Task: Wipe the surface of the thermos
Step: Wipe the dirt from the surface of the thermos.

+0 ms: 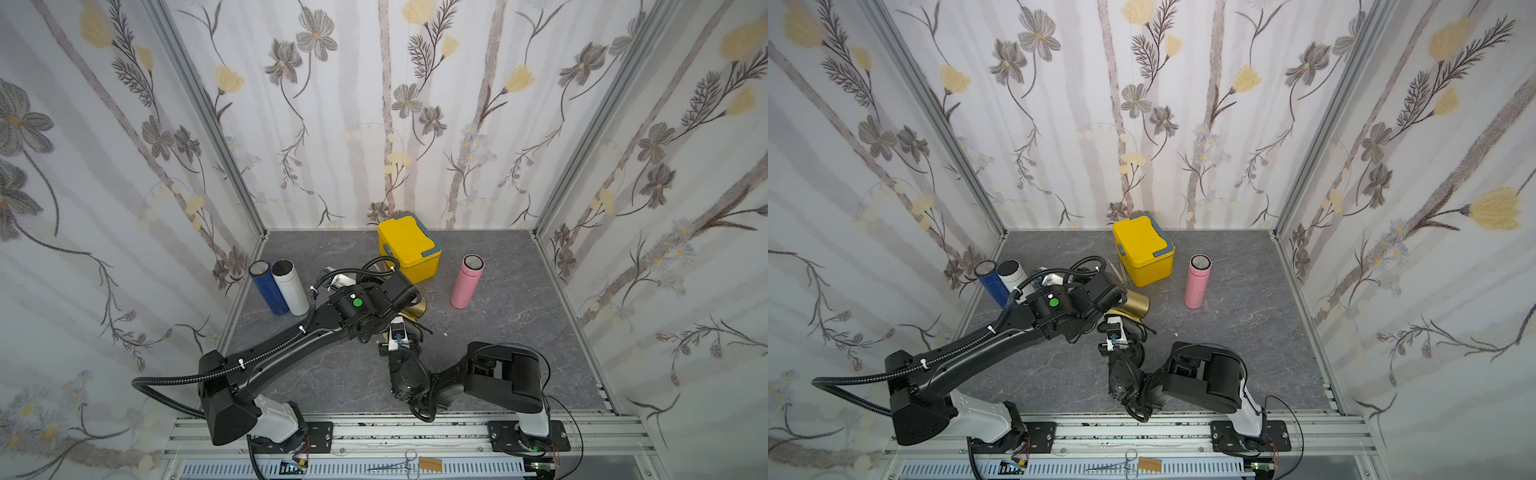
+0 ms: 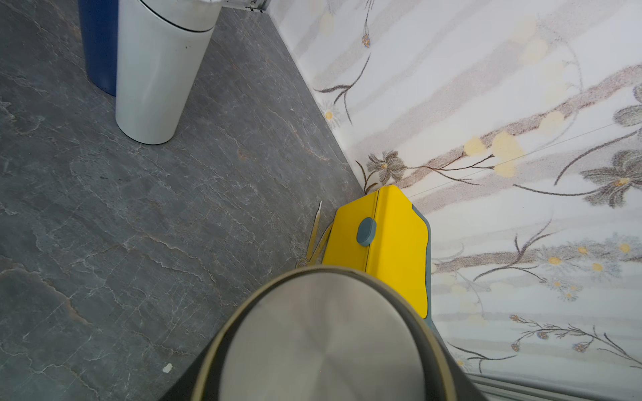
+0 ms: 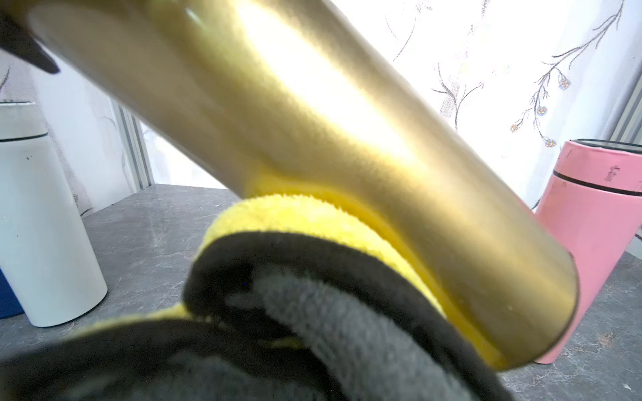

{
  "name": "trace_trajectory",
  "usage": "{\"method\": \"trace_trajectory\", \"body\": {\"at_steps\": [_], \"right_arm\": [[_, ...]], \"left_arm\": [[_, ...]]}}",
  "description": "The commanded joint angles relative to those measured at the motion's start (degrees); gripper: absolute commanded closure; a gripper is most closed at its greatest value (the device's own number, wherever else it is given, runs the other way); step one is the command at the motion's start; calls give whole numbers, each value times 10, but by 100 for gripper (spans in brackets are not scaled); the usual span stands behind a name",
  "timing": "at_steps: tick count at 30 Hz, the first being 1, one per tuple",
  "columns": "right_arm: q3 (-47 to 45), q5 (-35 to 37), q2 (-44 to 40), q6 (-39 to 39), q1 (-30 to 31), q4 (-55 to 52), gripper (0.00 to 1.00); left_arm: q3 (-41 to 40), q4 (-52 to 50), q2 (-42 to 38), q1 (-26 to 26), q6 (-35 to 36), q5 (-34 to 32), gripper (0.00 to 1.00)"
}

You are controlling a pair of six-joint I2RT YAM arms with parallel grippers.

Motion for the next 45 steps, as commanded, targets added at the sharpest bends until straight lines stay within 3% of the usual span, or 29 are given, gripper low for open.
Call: {"method": "trace_trajectory", "body": {"at_steps": [1, 3, 7, 13, 17, 20, 25, 29, 35, 45], "right_arm": [[25, -1, -22, -12, 0, 155, 100], [54, -25, -30, 3, 1, 110, 100], [46, -87, -68, 113, -2, -12, 100], [-133, -41, -107, 229, 4, -25, 100], [-222, -65, -169, 296, 6, -42, 100], [-196, -101, -248, 292, 11, -121, 100], [-139, -230, -328, 308, 13, -237, 100], [-158, -250, -349, 354, 10, -280, 100], [-250, -231, -316, 449, -6, -268, 100], [-200, -288, -443, 386, -6, -333, 100]], "left_arm": [[-3, -24, -5, 0, 30, -12, 100], [-6, -5, -7, 1, 59, -14, 100], [-19, 78, -17, 0, 165, -23, 100], [-91, 265, -59, 1, 372, -24, 100], [-214, 505, -133, 1, 530, 34, 100], [-265, 616, -166, 1, 610, 62, 100], [-271, 667, -156, 2, 708, 66, 100], [-307, 752, -157, 1, 807, 152, 100], [-365, 856, -181, 1, 858, 250, 100], [-426, 951, -200, 2, 944, 339, 100]]}}
